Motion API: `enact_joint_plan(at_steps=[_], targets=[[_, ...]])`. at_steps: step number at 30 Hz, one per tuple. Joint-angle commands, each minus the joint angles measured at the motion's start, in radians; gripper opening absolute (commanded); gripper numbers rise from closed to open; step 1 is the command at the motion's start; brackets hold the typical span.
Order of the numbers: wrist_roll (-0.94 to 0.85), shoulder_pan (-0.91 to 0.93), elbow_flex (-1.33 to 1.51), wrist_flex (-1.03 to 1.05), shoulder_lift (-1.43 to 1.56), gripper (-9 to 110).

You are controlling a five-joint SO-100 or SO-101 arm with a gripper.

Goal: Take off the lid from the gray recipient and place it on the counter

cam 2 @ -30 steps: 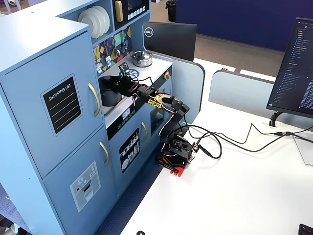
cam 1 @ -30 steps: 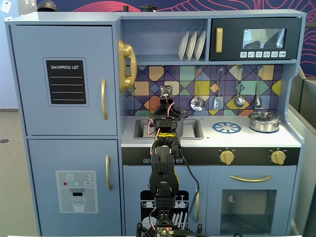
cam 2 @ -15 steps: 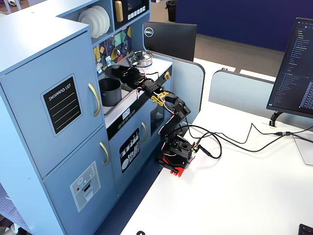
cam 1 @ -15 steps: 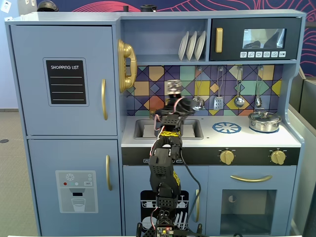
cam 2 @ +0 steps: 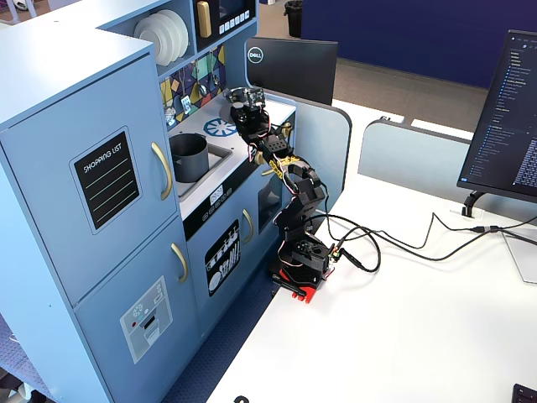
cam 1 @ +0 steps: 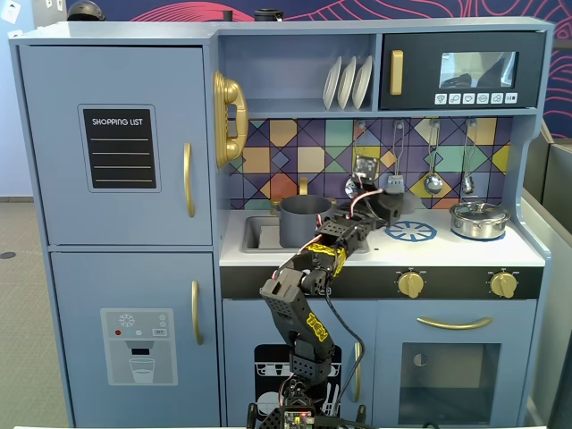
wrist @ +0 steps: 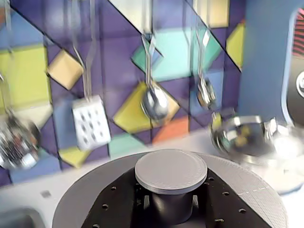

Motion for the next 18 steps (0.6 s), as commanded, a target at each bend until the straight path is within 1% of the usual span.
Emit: enact_joint_plan(at_steps=[1, 6, 18], targets=[[0.008, 0.031, 0.014, -0.092, -0.015, 0], [0.006, 0.040, 0.054, -0.167, -0.089, 0], [0.005, 0.023, 0.061, -0.238, -0.236, 0]])
